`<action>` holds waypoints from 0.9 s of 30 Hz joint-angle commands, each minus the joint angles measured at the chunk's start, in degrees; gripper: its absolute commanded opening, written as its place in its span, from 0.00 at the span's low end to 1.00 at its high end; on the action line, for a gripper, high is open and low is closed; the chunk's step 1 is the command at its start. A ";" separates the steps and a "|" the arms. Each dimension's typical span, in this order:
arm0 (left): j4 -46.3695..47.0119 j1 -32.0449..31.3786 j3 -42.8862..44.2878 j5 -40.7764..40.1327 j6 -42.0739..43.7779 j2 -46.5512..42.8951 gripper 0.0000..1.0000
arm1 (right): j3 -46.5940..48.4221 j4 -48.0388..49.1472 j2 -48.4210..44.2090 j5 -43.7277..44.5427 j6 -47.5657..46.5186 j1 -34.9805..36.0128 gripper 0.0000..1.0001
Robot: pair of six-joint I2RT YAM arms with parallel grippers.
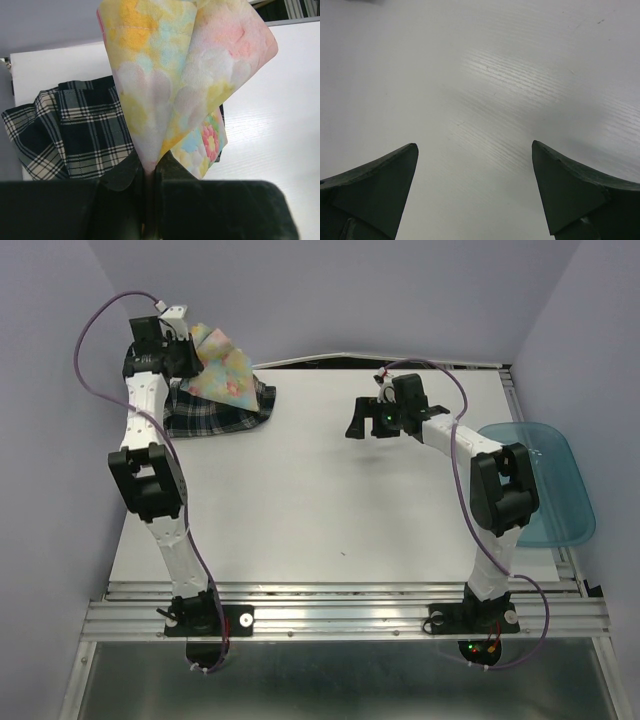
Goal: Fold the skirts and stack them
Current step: Neatly place the folded skirt to the corner
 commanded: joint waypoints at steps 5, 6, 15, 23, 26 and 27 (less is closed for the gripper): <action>5.39 2.36 -0.93 -0.16 1.44 5.06 0.00 | -0.83 0.63 -0.32 -0.07 -1.30 -0.04 1.00; 5.74 2.98 -0.93 -0.34 1.35 6.20 0.00 | -0.83 0.54 -0.06 0.02 -1.38 -0.04 1.00; 4.69 5.09 5.04 -2.54 1.09 12.97 0.07 | -0.39 -0.17 1.09 -0.42 -1.21 -0.04 1.00; 3.81 6.15 7.33 -4.12 1.00 12.81 0.47 | -0.92 -0.34 0.12 -0.69 -1.21 -0.04 1.00; 3.81 6.15 7.60 -6.92 2.58 11.22 0.56 | -1.10 -0.34 -0.14 -0.69 -1.21 -0.04 1.00; 4.16 6.15 7.68 -8.50 3.37 10.09 0.57 | -1.18 -0.34 -0.32 -0.77 -1.12 -0.04 1.00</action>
